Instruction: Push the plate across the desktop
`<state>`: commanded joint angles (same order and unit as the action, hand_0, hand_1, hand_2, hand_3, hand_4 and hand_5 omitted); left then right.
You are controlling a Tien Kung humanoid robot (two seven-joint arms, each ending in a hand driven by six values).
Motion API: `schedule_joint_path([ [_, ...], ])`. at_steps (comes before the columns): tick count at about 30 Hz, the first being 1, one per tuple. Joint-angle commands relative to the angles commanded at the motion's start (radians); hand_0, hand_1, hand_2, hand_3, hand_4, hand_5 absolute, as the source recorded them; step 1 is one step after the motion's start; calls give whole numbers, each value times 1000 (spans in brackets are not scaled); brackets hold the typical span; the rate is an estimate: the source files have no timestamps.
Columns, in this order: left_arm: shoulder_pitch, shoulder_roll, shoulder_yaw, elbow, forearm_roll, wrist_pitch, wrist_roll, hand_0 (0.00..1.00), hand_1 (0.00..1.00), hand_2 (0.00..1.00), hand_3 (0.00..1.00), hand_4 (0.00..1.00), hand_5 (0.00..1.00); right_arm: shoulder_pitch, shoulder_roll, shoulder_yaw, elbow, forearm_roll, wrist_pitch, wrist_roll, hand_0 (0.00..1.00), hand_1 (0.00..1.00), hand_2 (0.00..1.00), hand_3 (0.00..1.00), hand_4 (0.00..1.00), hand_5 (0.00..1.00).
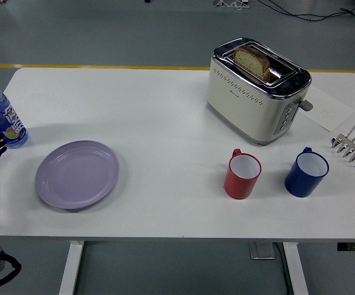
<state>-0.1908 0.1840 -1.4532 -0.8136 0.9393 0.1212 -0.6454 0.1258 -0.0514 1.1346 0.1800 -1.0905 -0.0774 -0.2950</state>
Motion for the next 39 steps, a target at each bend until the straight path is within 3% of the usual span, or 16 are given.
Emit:
schedule_joint_path([
  [13,-3,-34,23,26,5,2,0,815,825,845,801,445,998,2,7,2,0,-6,0,-2,607,515,578,573,359,248],
  [28,-35,-79,95,60,-21,8,0,807,819,840,794,418,998,6,9,-2,0,-10,2,-3,606,515,580,574,360,248],
  [39,-59,-97,142,62,-38,11,0,806,818,839,793,414,998,8,8,-8,0,0,1,-1,606,515,583,574,359,250],
])
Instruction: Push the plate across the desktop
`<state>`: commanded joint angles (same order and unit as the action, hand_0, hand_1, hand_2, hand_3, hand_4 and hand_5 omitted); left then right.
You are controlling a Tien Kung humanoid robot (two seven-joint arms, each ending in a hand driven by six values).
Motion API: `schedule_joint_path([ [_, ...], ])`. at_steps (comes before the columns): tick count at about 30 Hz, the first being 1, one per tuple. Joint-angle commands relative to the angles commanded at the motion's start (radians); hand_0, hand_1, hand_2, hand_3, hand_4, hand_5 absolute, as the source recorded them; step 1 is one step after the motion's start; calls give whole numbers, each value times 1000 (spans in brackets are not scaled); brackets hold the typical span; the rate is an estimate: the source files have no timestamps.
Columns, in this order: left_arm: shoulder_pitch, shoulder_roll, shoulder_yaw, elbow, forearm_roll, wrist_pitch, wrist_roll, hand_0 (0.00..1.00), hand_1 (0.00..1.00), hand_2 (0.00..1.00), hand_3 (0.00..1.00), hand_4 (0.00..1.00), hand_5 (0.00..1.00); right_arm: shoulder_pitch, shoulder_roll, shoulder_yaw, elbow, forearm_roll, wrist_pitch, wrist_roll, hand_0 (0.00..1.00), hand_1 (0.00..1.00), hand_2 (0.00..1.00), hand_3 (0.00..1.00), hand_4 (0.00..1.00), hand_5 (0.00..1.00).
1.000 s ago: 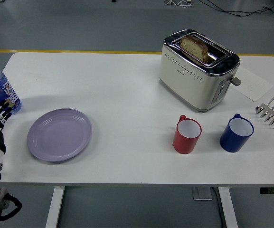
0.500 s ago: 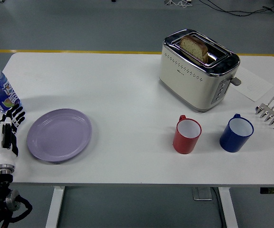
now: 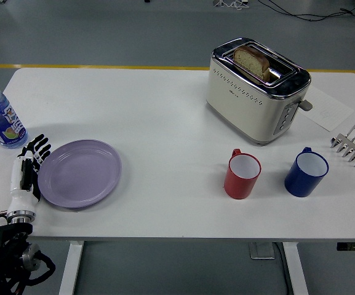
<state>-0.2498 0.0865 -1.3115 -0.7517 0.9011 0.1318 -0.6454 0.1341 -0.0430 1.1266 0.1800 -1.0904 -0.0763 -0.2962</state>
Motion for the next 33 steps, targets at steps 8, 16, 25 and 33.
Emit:
schedule_joint_path([
  [8,-3,-14,51,-6,-24,5,0,807,818,839,790,416,998,-4,3,3,0,-7,0,-2,606,516,583,574,359,250],
  [16,-6,-25,100,-23,-35,10,0,806,818,838,789,418,998,-9,5,2,0,-9,1,-4,606,516,583,574,359,251],
  [25,-23,-44,134,-33,-39,13,0,806,818,838,789,415,998,-12,4,-3,0,-5,2,-3,606,515,586,574,358,251],
  [33,-61,-51,219,-27,-83,12,0,806,818,838,787,413,998,-10,1,-11,0,5,1,1,607,515,586,574,360,257],
])
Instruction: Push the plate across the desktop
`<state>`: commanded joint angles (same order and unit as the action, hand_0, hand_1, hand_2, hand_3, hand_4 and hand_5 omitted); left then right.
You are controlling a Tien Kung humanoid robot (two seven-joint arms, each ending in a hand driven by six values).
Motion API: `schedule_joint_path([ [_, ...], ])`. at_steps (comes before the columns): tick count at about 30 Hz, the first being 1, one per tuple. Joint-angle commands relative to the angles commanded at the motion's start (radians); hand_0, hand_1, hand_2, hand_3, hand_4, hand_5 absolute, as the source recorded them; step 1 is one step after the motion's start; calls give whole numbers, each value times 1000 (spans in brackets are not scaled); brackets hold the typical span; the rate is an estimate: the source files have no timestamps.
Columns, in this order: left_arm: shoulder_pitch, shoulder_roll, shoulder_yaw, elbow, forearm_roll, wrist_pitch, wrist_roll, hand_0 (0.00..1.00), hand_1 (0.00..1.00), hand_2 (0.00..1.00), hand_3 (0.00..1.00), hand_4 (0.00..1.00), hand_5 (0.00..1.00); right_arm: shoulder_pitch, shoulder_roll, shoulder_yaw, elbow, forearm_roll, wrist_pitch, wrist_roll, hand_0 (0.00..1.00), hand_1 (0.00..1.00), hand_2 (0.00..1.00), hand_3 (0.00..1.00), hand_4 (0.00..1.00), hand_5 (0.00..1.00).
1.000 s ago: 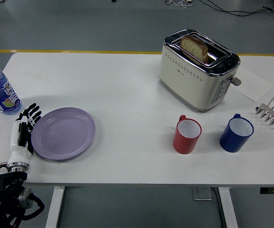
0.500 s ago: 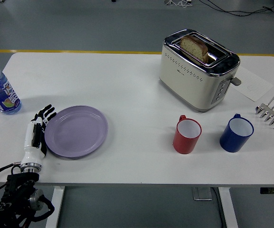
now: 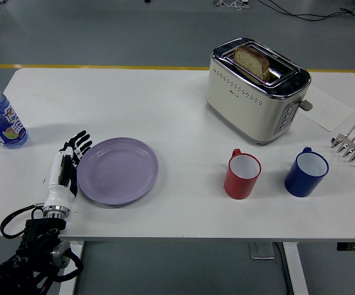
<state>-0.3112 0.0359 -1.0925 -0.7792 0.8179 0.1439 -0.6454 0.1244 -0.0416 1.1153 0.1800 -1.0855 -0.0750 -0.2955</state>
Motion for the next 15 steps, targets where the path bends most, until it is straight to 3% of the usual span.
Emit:
schedule_joint_path([
  [15,-72,-23,157,6,-82,5,0,805,819,838,785,412,998,7,-1,-7,0,7,1,2,607,515,588,574,361,258],
])
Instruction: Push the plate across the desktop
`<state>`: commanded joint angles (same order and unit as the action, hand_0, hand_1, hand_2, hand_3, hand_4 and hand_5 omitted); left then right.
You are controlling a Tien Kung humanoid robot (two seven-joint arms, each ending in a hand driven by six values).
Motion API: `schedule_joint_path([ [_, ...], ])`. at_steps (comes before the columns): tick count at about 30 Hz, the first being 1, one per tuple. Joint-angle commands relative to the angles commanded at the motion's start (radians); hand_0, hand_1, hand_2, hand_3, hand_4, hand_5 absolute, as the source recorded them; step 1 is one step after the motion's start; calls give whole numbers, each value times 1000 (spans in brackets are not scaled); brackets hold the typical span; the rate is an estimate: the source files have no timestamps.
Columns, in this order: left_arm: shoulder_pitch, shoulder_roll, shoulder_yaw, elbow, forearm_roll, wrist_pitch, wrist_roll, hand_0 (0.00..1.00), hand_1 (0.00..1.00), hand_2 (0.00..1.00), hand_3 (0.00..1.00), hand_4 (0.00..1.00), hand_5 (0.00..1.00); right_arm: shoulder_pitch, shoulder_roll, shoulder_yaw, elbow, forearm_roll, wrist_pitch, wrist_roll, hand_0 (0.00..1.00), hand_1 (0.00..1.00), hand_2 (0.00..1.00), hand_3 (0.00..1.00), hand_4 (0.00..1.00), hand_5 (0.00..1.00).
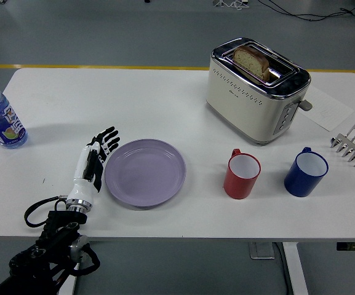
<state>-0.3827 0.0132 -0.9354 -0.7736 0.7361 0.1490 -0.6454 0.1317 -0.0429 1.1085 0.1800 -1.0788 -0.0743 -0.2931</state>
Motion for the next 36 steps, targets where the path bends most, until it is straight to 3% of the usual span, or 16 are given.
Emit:
schedule_joint_path([
  [25,-55,-13,217,-38,-70,-19,0,805,817,840,780,407,998,0,0,-1,0,-3,2,-1,607,516,588,573,360,257],
  [36,-58,-13,217,-72,-60,-18,0,804,816,841,779,407,998,-1,0,-4,0,2,2,0,608,517,588,573,360,256],
])
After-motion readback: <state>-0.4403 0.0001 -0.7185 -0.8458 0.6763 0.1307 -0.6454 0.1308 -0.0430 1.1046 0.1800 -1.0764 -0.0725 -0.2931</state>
